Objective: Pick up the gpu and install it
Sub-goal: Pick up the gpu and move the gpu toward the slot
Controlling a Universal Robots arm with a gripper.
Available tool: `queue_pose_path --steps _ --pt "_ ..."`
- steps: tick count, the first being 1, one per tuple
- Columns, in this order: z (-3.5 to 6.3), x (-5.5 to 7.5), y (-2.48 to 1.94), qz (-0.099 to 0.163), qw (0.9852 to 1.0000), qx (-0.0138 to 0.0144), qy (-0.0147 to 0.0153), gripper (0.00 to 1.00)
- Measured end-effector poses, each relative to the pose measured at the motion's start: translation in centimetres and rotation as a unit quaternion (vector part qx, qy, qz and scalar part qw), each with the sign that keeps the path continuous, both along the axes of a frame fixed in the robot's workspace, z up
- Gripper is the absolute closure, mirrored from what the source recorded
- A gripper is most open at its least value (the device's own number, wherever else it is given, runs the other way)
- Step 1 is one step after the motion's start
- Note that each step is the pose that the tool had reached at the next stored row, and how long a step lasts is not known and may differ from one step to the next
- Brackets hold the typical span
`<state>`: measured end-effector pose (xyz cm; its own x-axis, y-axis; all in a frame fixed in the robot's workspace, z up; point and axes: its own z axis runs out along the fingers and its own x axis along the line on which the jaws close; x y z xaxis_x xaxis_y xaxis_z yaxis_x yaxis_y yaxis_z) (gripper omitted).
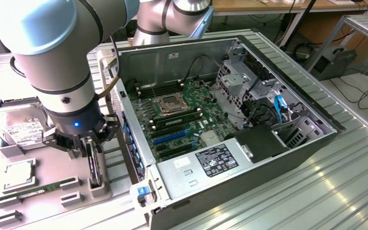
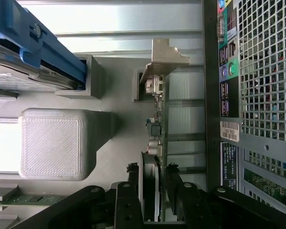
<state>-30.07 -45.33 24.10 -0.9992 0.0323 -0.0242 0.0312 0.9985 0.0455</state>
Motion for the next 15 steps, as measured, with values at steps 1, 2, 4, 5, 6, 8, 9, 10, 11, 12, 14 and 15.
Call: queue_pose_path --steps 1,2,4,5,6,8,9,10,11,12,14,15 --pt "0.1 0.0 0.0 0.0 1.0 0.0001 -0.0001 0.63" --pt "0.22 0.0 0.0 0.0 1.0 0.0001 -0.0001 0.63" --pt "0.26 0.01 0.0 0.0 1.0 0.0002 -0.0002 0.63" --pt "0.27 0.0 0.01 0.0 1.0 0.0004 -0.0002 0.63" --pt "0.28 0.0 0.01 0.0 1.0 0.0006 -0.0001 0.63" --pt "0.28 0.0 0.0 0.0 1.0 0.0006 -0.0001 0.63" --pt "0.28 0.0 0.0 0.0 1.0 0.0006 -0.0001 0.63" --pt "0.28 0.0 0.0 0.0 1.0 0.0006 -0.0001 0.63" --pt "0.28 0.0 0.0 0.0 1.0 0.0006 -0.0001 0.71" --pt "0.28 0.0 0.0 0.0 1.0 0.0006 -0.0001 0.74" --pt "0.28 0.0 0.0 0.0 1.0 0.0006 -0.0001 0.74" --pt "0.28 0.0 0.0 0.0 1.0 0.0006 -0.0001 0.74"
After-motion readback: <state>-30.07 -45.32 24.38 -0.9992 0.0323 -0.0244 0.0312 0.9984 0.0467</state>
